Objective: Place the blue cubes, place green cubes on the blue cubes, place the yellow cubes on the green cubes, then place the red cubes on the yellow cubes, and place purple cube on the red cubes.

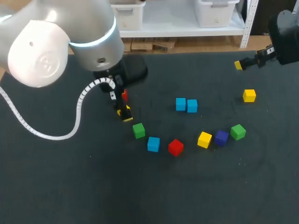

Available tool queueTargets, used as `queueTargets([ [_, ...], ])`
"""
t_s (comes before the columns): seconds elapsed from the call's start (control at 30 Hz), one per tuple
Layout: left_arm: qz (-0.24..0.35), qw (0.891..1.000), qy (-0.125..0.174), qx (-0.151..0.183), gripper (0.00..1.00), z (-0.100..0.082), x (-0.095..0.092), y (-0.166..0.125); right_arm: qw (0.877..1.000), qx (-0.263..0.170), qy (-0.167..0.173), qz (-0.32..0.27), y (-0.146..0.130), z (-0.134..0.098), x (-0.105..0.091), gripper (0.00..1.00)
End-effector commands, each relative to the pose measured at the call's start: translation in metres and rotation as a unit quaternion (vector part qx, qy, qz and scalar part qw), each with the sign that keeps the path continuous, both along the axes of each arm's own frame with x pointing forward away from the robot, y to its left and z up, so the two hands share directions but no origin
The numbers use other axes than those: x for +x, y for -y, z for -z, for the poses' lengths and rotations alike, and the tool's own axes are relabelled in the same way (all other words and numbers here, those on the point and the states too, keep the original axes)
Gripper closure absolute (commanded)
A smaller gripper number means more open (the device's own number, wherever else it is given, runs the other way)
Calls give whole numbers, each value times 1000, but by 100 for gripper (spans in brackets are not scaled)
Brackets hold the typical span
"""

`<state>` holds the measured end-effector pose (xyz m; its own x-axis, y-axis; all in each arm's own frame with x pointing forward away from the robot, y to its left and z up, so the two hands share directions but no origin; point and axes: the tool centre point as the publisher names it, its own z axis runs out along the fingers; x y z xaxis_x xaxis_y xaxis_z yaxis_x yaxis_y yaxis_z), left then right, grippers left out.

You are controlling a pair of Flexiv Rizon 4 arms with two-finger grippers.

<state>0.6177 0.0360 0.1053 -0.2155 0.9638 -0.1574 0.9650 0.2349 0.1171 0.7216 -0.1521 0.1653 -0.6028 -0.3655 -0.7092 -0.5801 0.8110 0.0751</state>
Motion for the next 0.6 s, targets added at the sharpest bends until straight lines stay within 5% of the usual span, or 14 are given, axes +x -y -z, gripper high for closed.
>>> queueTargets([
  [0.03,21,999,-26,34,0,8,6,20,1000,-2,2,3,-1,0,-1,0],
  [0.23,142,981,-119,49,0,35,1,54,1000,-2,2,3,-1,0,-1,0],
  [0.6,159,975,-139,69,0,59,-7,75,1000,-2,2,3,-1,0,-1,0],
])
